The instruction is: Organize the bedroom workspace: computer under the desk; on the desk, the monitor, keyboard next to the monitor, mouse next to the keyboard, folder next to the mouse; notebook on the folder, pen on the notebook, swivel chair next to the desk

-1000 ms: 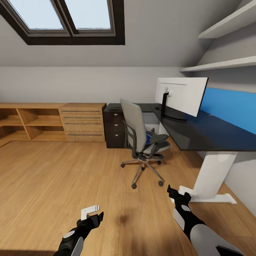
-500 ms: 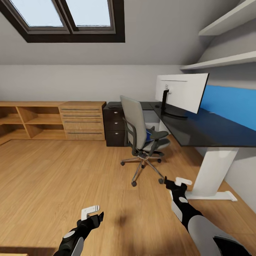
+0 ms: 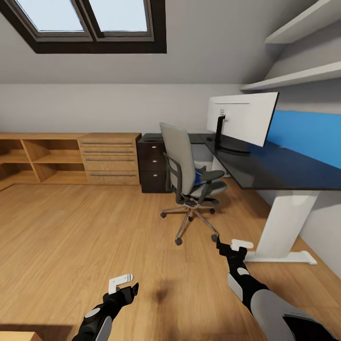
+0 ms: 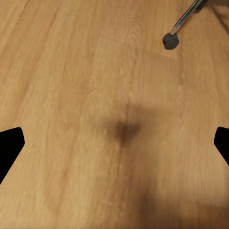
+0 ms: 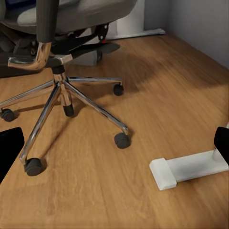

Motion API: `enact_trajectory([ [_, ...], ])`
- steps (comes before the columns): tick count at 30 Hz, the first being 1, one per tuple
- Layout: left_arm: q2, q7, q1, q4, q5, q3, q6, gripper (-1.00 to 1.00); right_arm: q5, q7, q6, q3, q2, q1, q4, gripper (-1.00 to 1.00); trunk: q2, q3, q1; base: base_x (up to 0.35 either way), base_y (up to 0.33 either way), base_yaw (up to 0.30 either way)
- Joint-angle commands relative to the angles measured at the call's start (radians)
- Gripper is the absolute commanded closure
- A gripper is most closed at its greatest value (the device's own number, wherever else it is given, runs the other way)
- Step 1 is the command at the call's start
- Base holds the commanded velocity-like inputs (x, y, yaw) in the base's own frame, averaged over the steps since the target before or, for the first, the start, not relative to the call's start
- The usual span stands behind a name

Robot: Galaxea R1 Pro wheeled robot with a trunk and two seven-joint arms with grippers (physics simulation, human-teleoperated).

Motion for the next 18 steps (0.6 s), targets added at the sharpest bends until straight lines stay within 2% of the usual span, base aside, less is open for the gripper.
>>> enact_trajectory([
  [1, 0.0, 0.008, -0.001, -0.002, 0.011, -0.002, 0.004, -1.0, 0.003, -0.002, -0.003, -0.004, 0.001, -0.001, 0.001, -1.0, -0.008, -0.004, 0.004, 0.0, 0.0, 0.0],
  [18, 0.003, 0.008, 0.0, -0.002, 0.011, -0.001, 0.004, -1.0, -0.004, -0.003, -0.013, -0.011, 0.005, -0.001, 0.0, -1.0, -0.008, -0.004, 0.004, 0.0, 0.0, 0.0],
])
